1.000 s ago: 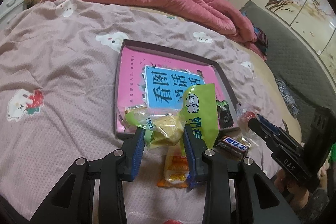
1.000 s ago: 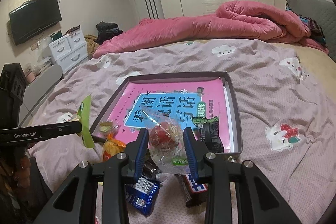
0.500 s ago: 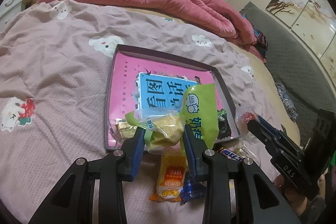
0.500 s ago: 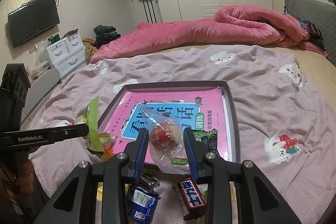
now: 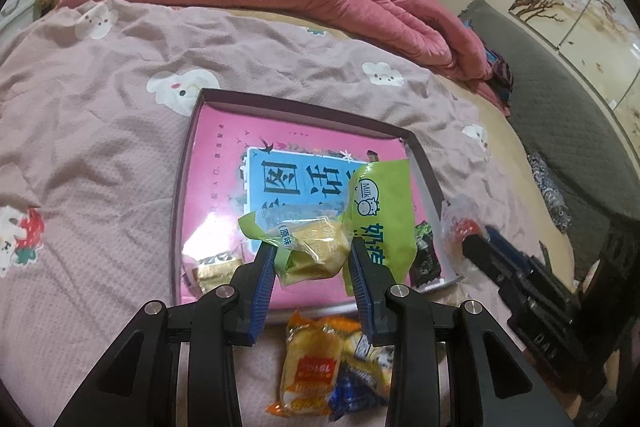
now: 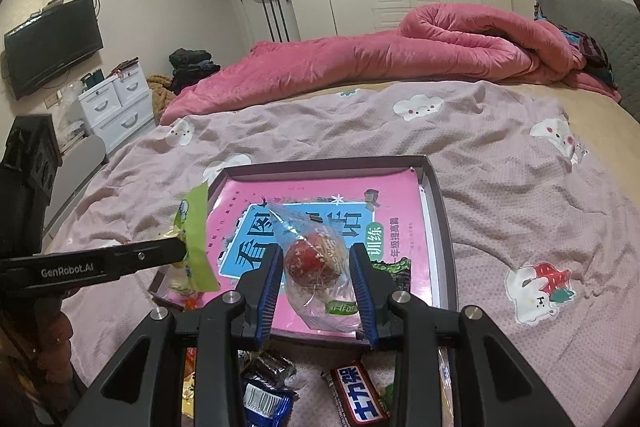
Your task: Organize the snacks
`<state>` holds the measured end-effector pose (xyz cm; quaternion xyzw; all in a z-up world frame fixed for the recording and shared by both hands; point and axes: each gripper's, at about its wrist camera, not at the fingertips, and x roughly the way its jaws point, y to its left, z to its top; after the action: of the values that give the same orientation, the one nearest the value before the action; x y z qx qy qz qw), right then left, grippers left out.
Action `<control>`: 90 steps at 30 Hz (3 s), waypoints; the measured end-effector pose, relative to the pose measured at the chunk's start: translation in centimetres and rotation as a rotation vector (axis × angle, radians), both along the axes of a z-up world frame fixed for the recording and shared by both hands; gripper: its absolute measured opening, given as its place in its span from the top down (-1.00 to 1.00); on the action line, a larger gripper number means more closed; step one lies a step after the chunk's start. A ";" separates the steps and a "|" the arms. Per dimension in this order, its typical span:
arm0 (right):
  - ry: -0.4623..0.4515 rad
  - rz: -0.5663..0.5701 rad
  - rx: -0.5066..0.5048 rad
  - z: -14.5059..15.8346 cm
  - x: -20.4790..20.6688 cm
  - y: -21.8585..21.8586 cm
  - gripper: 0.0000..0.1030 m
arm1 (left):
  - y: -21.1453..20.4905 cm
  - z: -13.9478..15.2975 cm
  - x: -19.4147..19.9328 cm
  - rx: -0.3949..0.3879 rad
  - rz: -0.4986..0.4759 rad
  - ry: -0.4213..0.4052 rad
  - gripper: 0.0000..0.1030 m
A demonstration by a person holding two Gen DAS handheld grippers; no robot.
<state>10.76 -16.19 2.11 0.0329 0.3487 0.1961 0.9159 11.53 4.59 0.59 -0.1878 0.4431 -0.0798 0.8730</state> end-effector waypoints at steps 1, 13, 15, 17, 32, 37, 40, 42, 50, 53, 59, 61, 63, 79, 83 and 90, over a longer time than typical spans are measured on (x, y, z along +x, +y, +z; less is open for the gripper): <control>0.002 -0.001 -0.001 -0.1 0.2 0.1 0.32 | 0.0 0.0 0.2 -0.002 0.000 0.000 0.28; 0.041 -0.028 -0.013 -1.0 1.4 0.0 0.32 | -1.0 -1.8 1.9 -0.004 -0.014 0.037 0.28; 0.046 -0.037 -0.018 -1.2 1.6 0.0 0.32 | -1.0 -2.1 2.0 0.001 -0.016 0.042 0.28; 0.055 -0.046 -0.017 -1.4 1.8 0.0 0.32 | -1.0 -2.4 2.3 -0.001 -0.020 0.046 0.28; 0.080 -0.072 -0.071 -1.9 2.1 0.8 0.32 | -1.4 -4.3 3.3 0.012 -0.051 0.072 0.28; 0.092 -0.083 -0.081 -2.2 2.2 0.9 0.32 | -1.7 -4.4 3.5 0.016 -0.069 0.076 0.27; 0.101 -0.085 -0.079 -2.4 2.3 1.2 0.32 | -1.8 -4.5 3.5 0.023 -0.073 0.077 0.27; 0.110 -0.080 -0.080 -2.7 2.3 1.4 0.32 | -1.8 -4.6 3.5 0.027 -0.073 0.082 0.27; 0.126 -0.072 -0.104 -3.5 2.5 2.2 0.32 | -2.2 -5.0 3.5 0.029 -0.093 0.086 0.27; 0.130 -0.074 -0.108 -3.8 2.5 2.2 0.32 | -1.8 -5.5 3.6 0.020 -0.089 0.098 0.27; 0.135 -0.077 -0.099 -4.2 2.9 2.4 0.32 | -1.5 -6.3 4.0 0.014 -0.080 0.117 0.27; 0.139 -0.075 -0.099 -4.3 3.1 2.6 0.32 | -1.4 -6.6 4.0 0.005 -0.080 0.121 0.27; 0.139 -0.065 -0.099 -4.4 3.4 3.1 0.32 | -1.3 -6.6 4.0 0.004 -0.078 0.121 0.27; 0.152 -0.066 -0.150 -5.5 3.4 3.8 0.30 | -1.5 -6.9 4.3 0.008 -0.089 0.126 0.26; 0.154 -0.066 -0.146 -5.5 3.3 3.8 0.30 | -1.5 -6.8 4.3 0.007 -0.089 0.127 0.26; 0.162 -0.061 -0.144 -5.5 2.9 3.8 0.30 | -1.4 -6.7 4.1 0.005 -0.089 0.131 0.26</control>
<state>13.68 -12.39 -3.34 -0.0068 0.4337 0.1394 0.8902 15.66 3.21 -6.09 -0.1706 0.5073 -0.1048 0.8382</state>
